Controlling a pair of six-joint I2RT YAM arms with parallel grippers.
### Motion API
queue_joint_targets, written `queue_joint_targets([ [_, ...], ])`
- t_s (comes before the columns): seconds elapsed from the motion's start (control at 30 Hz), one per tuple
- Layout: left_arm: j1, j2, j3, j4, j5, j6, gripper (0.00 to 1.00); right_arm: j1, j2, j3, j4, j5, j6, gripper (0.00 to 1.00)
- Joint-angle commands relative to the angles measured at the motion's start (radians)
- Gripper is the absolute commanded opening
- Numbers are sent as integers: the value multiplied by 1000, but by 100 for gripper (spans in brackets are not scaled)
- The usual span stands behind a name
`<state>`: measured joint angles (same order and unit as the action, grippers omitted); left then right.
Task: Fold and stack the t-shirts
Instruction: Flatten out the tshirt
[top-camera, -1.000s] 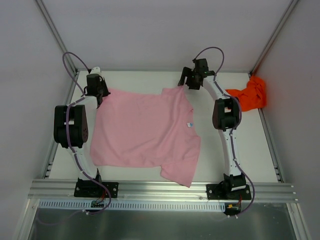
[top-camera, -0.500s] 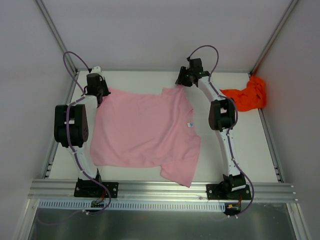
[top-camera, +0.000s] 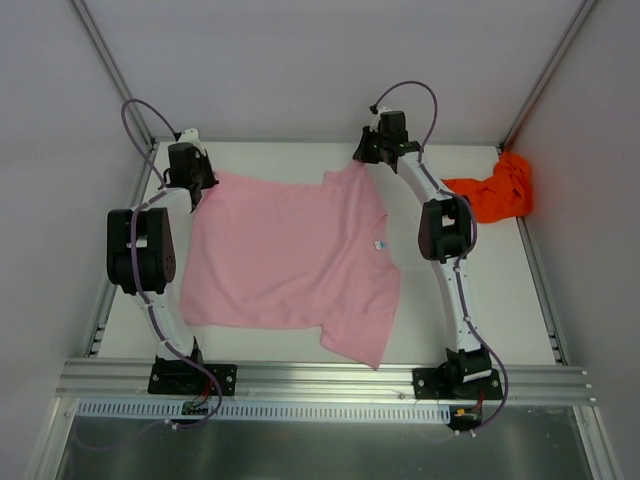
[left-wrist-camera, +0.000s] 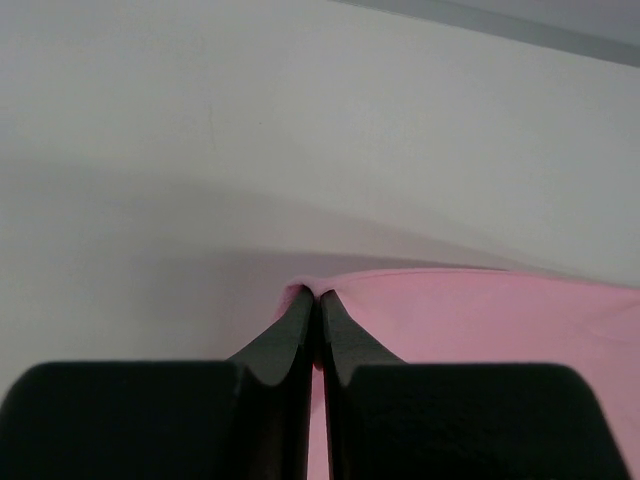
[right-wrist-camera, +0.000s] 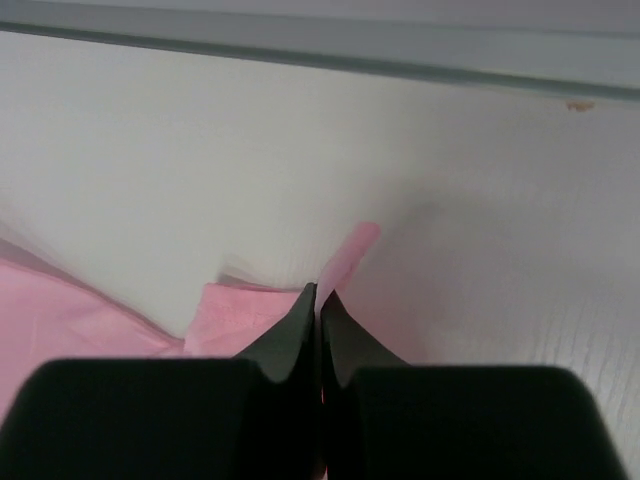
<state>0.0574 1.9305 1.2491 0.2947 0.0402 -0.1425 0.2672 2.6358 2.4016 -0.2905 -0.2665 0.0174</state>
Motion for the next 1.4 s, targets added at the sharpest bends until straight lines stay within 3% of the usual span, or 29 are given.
queue_joint_targets([
  [0.0, 15, -30, 24, 73, 87, 30, 0, 1, -180, 1, 184, -97, -76, 1],
  [0.17, 25, -64, 10, 113, 205, 47, 0, 0, -233, -19, 276, -189, -89, 1],
  [0.4, 56, -80, -8, 156, 289, 18, 0, 0, -329, -203, 341, -241, -108, 1],
  [0.87, 79, -191, -138, 205, 291, 5, 0, -2, -490, -459, 269, -185, -191, 1],
  [1.07, 93, -240, -186, 213, 326, 24, 0, -2, -504, -498, 284, -220, -152, 1],
  [1.23, 94, -252, -198, 196, 320, 38, 0, -3, -511, -503, 275, -134, -145, 1],
  [1.37, 94, -293, -211, 215, 403, 46, 0, -6, -563, -496, 284, -145, -139, 1],
])
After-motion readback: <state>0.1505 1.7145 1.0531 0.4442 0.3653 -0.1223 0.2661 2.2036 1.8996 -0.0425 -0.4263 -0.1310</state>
